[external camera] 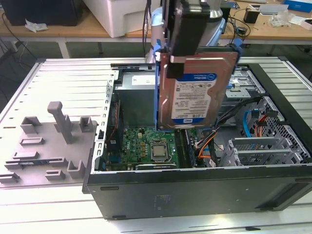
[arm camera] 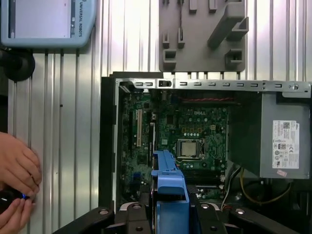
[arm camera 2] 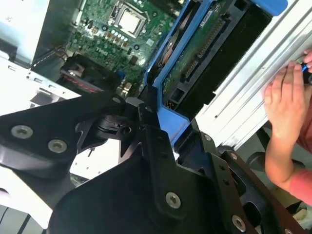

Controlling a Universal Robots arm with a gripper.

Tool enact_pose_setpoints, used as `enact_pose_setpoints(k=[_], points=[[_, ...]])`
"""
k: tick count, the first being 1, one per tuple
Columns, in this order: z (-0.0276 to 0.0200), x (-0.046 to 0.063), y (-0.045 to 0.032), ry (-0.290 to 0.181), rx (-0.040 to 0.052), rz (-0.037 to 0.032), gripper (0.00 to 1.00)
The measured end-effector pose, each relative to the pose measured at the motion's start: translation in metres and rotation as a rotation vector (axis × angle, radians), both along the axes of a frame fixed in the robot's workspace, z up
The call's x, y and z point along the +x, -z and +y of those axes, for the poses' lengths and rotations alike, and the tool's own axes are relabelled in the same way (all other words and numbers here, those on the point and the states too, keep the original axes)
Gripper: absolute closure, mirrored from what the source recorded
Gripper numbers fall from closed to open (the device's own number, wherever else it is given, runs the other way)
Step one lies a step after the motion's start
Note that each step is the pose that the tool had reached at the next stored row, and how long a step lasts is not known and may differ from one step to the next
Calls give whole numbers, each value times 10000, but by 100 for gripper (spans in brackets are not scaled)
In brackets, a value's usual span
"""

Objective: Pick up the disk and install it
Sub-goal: 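Pick up the disk, then insert the disk into the insertion slot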

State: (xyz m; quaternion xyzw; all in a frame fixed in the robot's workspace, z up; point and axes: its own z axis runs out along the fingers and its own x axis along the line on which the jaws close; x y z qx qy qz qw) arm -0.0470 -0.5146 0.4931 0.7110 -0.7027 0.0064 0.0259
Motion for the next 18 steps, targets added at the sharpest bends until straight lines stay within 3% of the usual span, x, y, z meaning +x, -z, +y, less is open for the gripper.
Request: enact_pose_setpoints(k=[18], points=[[5, 22, 1, -1, 17, 0, 63]])
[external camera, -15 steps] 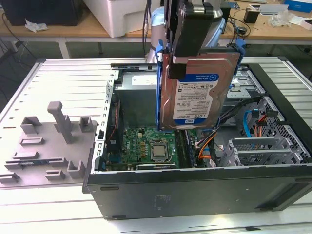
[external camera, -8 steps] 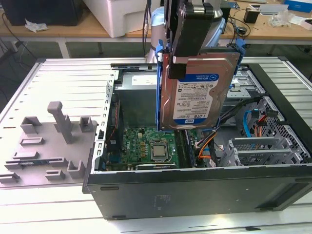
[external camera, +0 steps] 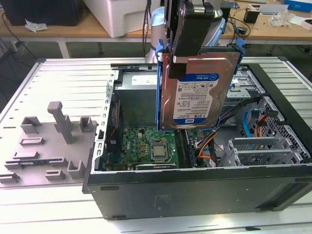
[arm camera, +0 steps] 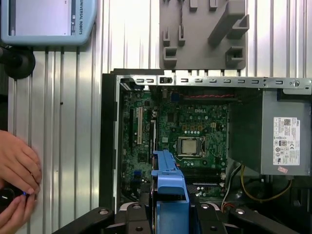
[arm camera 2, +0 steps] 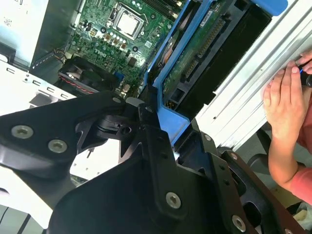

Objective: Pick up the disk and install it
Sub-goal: 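Insert the disk into the insertion slot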

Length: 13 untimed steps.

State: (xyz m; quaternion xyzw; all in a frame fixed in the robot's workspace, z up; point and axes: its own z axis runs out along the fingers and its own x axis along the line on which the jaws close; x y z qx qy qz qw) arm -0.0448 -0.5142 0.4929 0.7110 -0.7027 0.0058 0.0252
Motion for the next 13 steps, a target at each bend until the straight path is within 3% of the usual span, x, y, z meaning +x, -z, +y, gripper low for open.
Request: enact_pose_setpoints(k=[7, 13], points=[[0, 65, 2, -1, 0, 1, 63], [-21, 199, 3, 4, 5, 1, 63]])
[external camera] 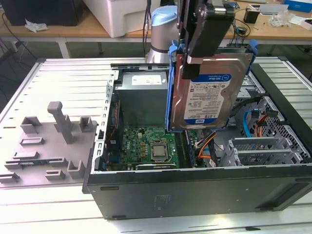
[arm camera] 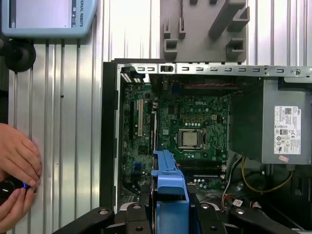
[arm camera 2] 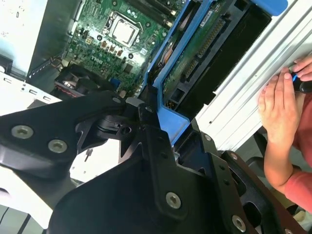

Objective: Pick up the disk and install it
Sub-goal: 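Insert the disk into the insertion slot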

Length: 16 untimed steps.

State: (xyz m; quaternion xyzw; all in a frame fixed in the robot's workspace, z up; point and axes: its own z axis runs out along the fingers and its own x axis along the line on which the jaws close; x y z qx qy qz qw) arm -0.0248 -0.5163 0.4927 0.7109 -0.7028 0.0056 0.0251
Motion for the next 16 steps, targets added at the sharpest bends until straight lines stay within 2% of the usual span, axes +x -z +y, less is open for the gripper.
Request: enact_pose_setpoints(k=[10, 16], points=[[-83, 235, 1, 34, 76, 0, 63], [-115, 339, 2, 58, 111, 0, 63]])
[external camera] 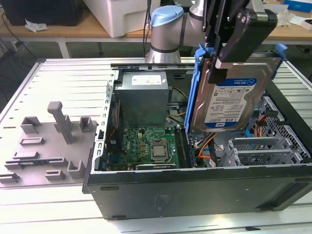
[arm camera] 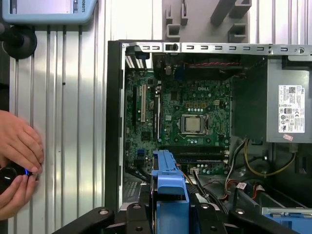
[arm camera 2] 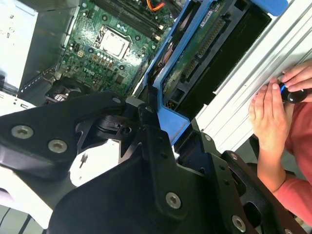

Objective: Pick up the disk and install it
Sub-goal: 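Insert the disk into the insertion slot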

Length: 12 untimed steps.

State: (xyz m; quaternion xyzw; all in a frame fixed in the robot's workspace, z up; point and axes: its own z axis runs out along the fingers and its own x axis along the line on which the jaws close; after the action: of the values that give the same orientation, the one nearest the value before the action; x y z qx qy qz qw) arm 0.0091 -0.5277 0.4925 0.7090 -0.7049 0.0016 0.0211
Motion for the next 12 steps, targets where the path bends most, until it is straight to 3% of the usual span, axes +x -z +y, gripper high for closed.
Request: enact_pose_setpoints(k=[12], points=[[-22, 325, 2, 25, 26, 0, 63]])
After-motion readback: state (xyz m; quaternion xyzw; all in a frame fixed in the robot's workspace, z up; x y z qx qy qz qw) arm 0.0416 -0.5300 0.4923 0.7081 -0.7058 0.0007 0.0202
